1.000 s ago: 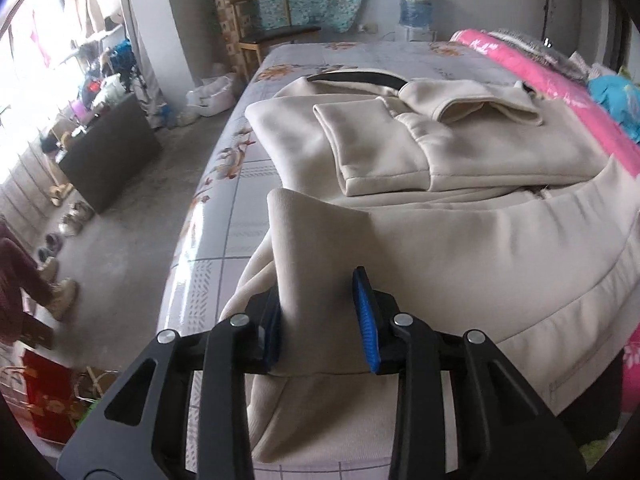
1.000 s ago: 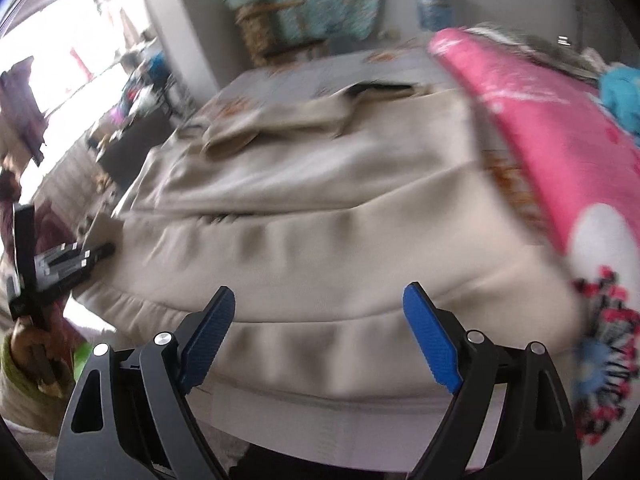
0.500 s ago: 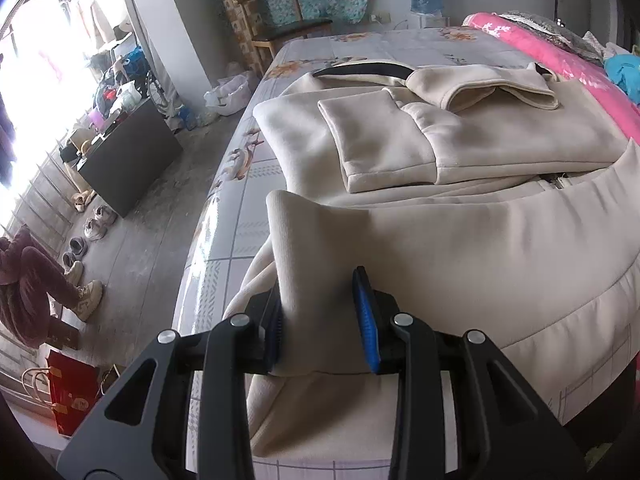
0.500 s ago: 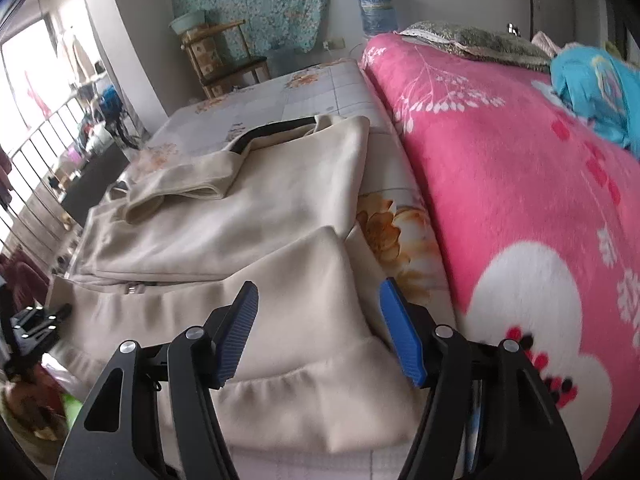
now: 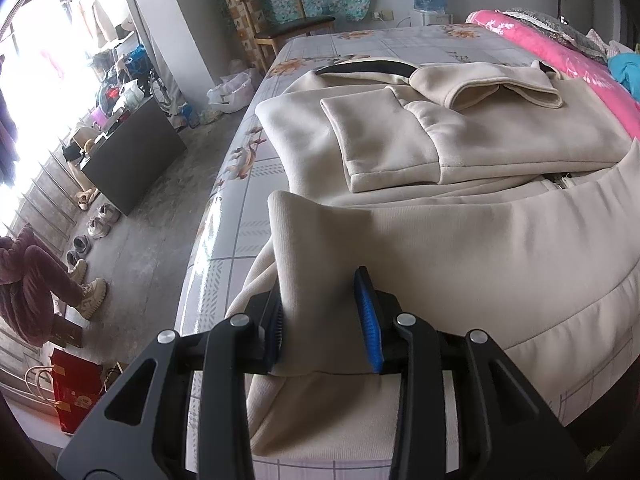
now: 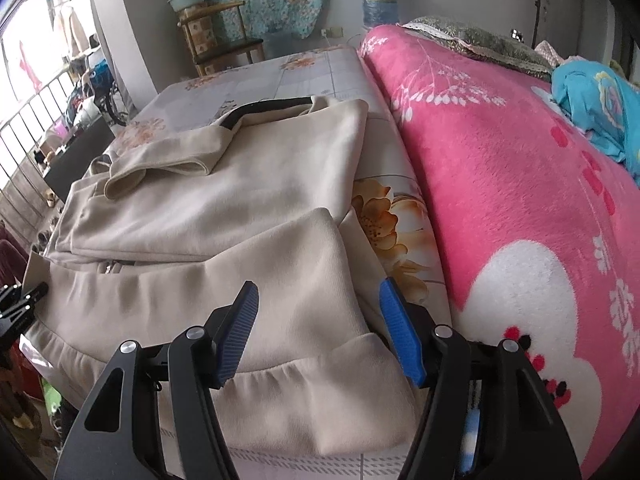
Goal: Fold large clothes
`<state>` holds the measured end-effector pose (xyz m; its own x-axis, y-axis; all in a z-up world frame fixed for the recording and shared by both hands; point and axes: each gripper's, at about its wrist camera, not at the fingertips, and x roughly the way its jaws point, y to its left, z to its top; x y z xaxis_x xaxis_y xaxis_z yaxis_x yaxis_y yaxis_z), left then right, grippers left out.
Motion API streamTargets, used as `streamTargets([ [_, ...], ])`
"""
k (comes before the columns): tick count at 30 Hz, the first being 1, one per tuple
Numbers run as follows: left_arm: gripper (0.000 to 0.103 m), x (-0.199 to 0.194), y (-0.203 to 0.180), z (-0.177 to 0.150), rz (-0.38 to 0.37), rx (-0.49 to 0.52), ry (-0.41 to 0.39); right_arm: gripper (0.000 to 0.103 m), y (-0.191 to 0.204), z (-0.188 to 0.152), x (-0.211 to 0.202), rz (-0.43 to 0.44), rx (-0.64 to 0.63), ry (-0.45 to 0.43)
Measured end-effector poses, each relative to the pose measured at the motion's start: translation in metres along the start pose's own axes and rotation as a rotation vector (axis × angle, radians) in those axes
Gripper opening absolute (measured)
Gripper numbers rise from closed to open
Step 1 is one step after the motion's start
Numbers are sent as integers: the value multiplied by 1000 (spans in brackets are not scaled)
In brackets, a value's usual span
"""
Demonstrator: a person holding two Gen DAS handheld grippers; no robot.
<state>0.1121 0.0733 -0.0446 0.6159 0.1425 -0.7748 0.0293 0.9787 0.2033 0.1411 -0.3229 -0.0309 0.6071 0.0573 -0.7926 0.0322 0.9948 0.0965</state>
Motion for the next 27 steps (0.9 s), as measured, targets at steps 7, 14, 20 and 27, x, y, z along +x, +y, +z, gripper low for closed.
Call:
streamTargets([
  [7, 34, 1, -1, 1, 10, 4, 1, 62, 0, 0, 3, -14, -8, 9],
  [14, 37, 0, -3, 1, 30, 11, 1, 74, 4, 1, -1, -8, -6, -7],
  [20, 49, -1, -3, 2, 57, 10, 1, 77, 13, -2, -7, -7, -32, -14],
  [27, 77, -20, 5, 5, 49, -23, -82, 78, 27, 3, -23, 38, -53, -46],
])
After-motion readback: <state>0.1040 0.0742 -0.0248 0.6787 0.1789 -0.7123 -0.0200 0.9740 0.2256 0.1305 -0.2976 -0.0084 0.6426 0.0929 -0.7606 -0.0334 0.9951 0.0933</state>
